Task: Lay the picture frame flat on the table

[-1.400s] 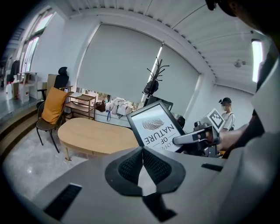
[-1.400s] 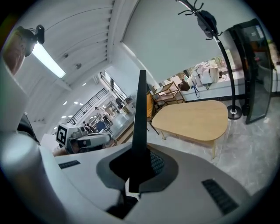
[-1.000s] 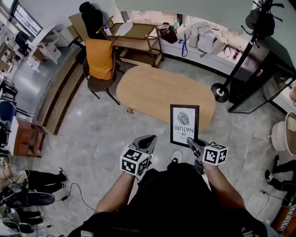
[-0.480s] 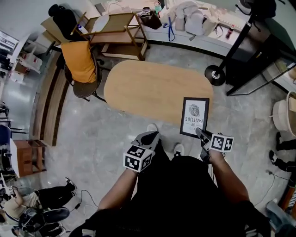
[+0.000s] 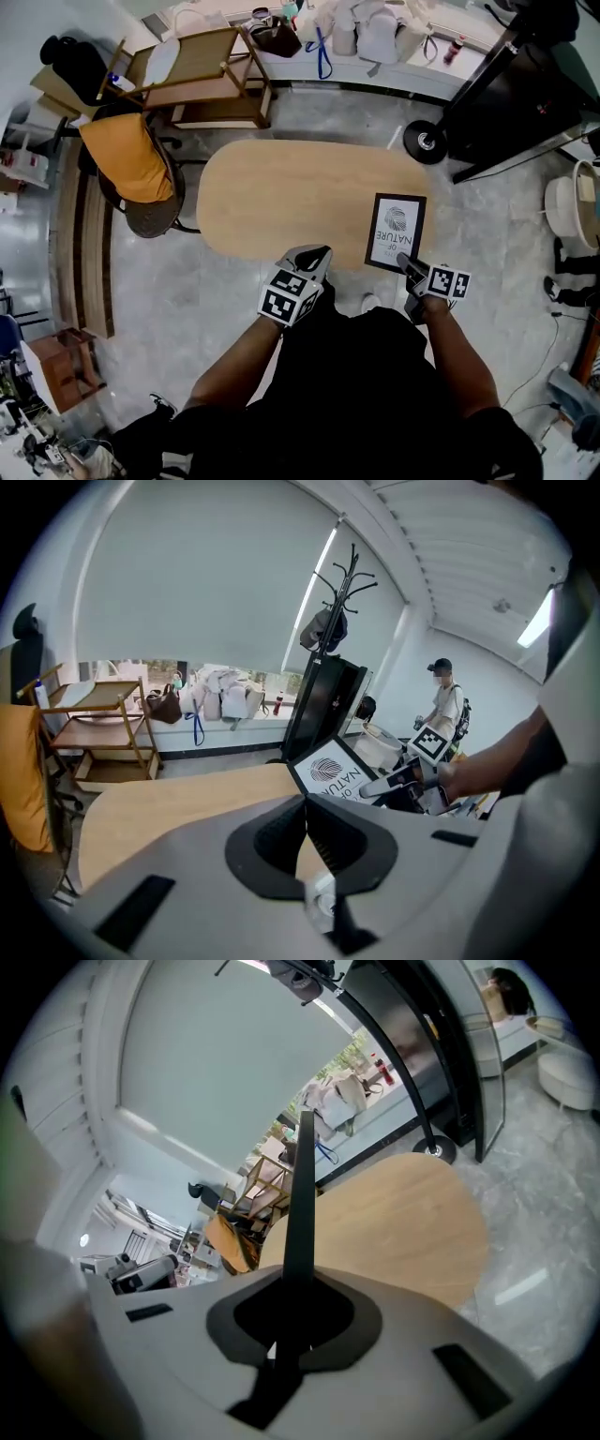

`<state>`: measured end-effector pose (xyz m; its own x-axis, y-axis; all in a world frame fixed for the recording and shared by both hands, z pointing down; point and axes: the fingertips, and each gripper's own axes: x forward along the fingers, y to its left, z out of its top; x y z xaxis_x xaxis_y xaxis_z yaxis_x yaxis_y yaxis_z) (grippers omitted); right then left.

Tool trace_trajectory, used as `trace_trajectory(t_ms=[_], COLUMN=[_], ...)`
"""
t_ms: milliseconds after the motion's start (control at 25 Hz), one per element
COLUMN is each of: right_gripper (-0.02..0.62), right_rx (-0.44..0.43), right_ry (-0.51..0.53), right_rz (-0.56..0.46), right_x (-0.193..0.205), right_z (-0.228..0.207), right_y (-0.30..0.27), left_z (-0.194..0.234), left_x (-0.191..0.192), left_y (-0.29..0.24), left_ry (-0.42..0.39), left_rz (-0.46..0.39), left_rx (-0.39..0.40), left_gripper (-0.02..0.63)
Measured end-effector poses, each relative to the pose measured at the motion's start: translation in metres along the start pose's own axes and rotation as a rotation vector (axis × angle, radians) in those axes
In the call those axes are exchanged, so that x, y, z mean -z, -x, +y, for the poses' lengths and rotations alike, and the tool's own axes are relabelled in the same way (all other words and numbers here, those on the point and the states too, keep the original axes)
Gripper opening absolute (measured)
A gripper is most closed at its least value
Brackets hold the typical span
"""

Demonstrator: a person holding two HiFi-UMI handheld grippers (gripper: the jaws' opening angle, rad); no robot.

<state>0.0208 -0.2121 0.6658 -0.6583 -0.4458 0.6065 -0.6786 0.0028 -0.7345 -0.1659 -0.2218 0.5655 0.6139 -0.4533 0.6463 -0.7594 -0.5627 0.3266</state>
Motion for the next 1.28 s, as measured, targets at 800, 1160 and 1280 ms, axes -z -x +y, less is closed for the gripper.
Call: trace_trajectory(t_ms=[800, 1160, 1280], right_gripper=[0.009, 0.303, 0.342], right_rx=[0.068, 0.185, 0.264], right_ry=[-0.102, 0.032, 0.243], right_rz=[0.112, 0.202, 0.36], right_x=[-0.003, 0.003, 0.019], right_z=[-0.125, -0.164, -0.172], right_y=[-0.255, -0.276, -0.274], left_z=[0.104, 0.1, 0.098], left_x=[0.059, 0.084, 0.088], left_y=[-0.045, -0.038, -0.033], left_ry=[0.147, 0.2, 0.208], left_rz=[0.207, 0.239, 0.237], left_rx=[0.013, -0.023, -0.035], left_gripper=[0.005, 0.005, 0.005])
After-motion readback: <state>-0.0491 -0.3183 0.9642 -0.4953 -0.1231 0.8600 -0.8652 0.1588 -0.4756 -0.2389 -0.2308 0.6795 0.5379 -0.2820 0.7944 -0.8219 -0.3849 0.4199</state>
